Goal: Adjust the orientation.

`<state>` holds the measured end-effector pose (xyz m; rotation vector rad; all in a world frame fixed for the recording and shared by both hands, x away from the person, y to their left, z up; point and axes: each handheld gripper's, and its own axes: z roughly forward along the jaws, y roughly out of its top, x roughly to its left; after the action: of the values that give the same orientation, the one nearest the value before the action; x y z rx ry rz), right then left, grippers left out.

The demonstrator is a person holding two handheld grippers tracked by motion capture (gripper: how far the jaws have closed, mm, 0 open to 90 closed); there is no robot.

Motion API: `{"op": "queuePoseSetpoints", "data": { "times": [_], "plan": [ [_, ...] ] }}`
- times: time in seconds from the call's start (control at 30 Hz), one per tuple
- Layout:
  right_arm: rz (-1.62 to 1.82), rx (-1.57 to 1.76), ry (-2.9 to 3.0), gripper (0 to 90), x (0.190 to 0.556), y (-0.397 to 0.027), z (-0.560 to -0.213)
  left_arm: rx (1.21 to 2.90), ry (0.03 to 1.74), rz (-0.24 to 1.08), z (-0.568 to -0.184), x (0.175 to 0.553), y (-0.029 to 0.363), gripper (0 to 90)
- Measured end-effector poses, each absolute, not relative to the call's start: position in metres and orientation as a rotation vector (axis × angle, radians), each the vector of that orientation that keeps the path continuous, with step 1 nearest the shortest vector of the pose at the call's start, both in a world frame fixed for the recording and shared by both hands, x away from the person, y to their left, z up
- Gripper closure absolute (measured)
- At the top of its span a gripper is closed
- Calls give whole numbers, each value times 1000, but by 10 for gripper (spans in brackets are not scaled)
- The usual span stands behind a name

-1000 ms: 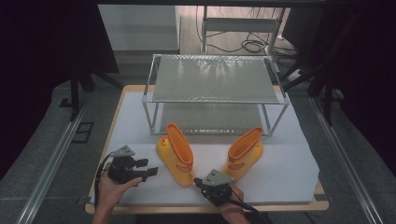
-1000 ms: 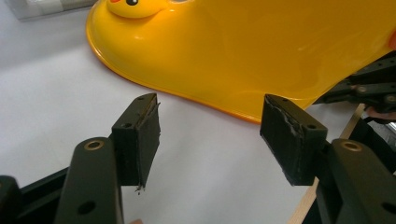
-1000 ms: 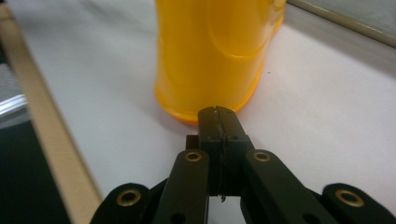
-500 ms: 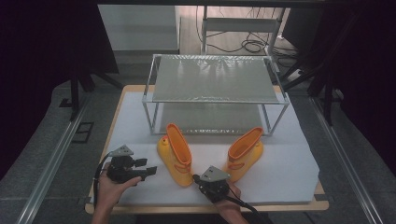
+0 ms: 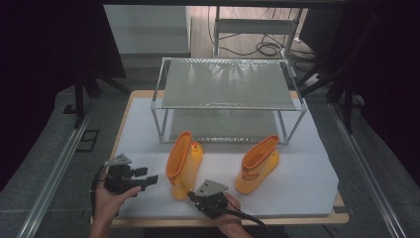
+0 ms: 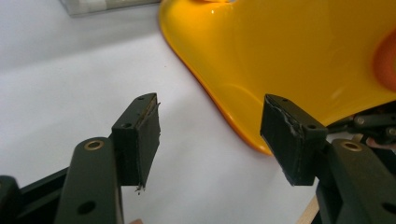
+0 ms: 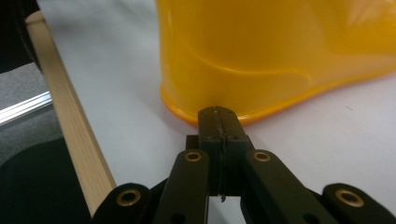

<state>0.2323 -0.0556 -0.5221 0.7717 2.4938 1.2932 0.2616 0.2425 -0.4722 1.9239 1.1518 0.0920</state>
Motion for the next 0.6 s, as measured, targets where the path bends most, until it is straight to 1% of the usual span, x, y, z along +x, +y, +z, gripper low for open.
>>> {"op": "queuePoseSetpoints", "data": {
  "times": [0.03, 0.37, 0.6],
  "plan": [
    [1299, 758, 2512, 892, 234, -48, -522, 1922, 1155, 93, -472, 261, 243, 378],
    [1311, 733, 2553, 892, 242, -23, -521, 1902, 1172, 95, -473, 261, 252, 378],
    [1313, 730, 2559, 892, 243, -20, -521, 1896, 1178, 96, -473, 261, 255, 378]
  ]
}}
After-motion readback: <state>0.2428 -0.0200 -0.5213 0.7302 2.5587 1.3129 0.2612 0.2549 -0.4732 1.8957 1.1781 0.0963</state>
